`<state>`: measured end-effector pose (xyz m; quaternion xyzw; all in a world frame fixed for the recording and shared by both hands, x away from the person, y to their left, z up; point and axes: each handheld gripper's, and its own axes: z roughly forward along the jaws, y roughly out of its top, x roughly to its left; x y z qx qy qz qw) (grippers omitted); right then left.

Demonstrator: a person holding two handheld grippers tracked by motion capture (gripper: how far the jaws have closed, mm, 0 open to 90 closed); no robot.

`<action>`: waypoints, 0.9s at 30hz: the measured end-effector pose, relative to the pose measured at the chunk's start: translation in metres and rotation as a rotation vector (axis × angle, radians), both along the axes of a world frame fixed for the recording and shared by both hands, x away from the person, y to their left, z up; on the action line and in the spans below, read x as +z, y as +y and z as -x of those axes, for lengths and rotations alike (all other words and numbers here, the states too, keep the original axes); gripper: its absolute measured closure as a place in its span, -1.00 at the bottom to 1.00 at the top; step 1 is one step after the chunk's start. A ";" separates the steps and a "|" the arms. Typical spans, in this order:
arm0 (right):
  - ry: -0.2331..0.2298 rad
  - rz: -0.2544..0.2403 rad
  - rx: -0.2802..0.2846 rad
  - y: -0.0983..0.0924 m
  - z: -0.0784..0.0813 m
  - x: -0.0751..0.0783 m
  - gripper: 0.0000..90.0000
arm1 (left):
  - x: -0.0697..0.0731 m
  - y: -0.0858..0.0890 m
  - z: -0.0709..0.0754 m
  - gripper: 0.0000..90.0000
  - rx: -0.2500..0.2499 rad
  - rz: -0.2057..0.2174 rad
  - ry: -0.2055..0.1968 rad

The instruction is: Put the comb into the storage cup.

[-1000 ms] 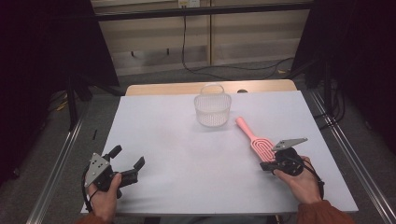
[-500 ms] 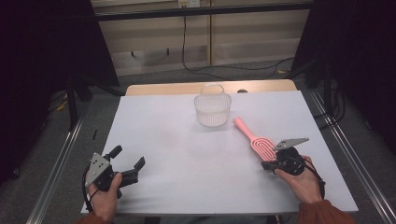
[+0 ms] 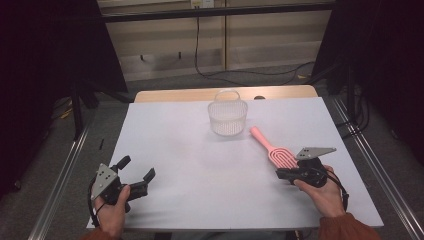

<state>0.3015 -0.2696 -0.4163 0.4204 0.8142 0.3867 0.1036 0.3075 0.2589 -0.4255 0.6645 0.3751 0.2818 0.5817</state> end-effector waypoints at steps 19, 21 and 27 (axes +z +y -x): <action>-0.186 -0.023 -0.238 -0.007 -0.008 0.016 -0.76 | 0.000 0.000 0.000 -0.94 -0.004 -0.007 -0.001; -0.202 -0.026 -0.232 -0.008 -0.009 0.019 -0.74 | 0.000 0.000 -0.001 -0.94 -0.001 -0.009 -0.001; -0.224 0.000 -0.191 -0.008 -0.017 0.020 -0.74 | 0.000 0.000 0.000 -0.94 0.003 -0.001 -0.002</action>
